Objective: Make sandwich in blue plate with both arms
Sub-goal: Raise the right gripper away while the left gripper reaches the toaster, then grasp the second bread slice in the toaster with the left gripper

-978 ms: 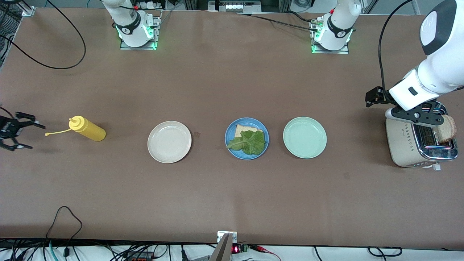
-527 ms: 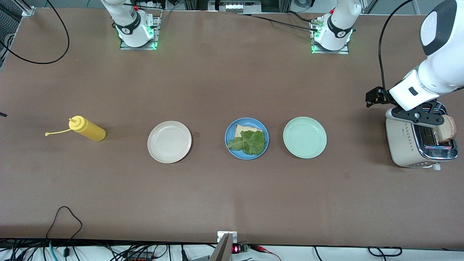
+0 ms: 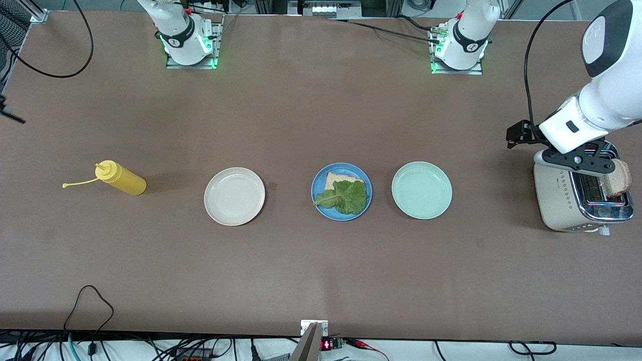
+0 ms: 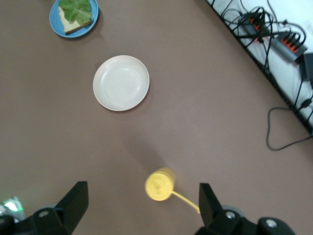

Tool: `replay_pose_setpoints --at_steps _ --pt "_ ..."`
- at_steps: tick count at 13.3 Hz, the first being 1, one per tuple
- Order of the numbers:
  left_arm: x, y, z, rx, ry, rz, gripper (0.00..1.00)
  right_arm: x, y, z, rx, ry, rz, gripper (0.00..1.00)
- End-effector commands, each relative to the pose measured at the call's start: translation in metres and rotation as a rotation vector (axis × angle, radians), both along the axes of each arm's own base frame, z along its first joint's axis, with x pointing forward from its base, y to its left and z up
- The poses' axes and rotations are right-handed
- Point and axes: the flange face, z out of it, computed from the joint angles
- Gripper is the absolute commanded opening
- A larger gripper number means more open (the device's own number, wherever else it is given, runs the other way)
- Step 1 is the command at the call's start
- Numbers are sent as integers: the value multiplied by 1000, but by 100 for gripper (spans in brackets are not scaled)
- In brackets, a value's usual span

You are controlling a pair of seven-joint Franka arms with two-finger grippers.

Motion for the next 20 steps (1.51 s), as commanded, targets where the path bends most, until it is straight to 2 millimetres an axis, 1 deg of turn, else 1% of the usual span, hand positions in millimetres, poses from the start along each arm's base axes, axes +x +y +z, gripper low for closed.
replay_pose_setpoints --at_steps 1,2,3,5,6,7,8,9,10,11,12,13,14,15,16,17,18,19,20 --pt "8 42 -7 3 23 62 100 -8 53 0 -89 92 -169 100" --pt "12 64 -20 10 44 95 100 -7 71 -6 -118 125 -245 100" --pt "13 92 -26 51 53 123 100 -8 85 -9 -141 145 -303 100" --pt "16 144 -56 185 110 102 100 -9 104 -15 -183 180 -424 100" --pt "16 170 -68 217 144 57 100 -10 110 -20 -192 207 -526 100" --pt "16 191 -78 225 158 18 100 -12 119 -22 -196 232 -624 100" --pt "19 213 -76 240 121 -13 100 -14 130 -27 -209 257 -704 100" --pt "18 237 -87 222 122 -37 100 -15 134 -32 -227 271 -762 100" --pt "17 255 -99 196 131 -67 100 -15 131 -35 -241 274 -779 100" --pt "18 267 -105 193 115 -86 100 -14 127 -38 -250 274 -788 100" --pt "18 287 -114 185 97 -94 100 -13 120 -38 -254 264 -799 100" --pt "16 298 -122 155 86 -92 100 -12 110 -35 -270 244 -815 100" --pt "15 303 -132 104 80 -66 100 -12 105 -35 -291 235 -824 100" --pt "9 316 -142 71 83 -35 100 -11 103 -34 -299 227 -829 100" --pt "7 322 -149 61 89 -23 99 -11 102 -33 -298 226 -833 100" --pt "7 323 -150 61 91 -24 86 -11 102 -33 -294 228 -836 100" --pt "8 322 -149 62 91 -23 50 -13 102 -30 -301 233 -833 100" --pt "7 322 -150 59 96 -18 31 -14 99 -33 -305 261 -830 100" --pt "8 322 -150 70 101 -30 16 -15 93 -38 -314 289 -837 100"
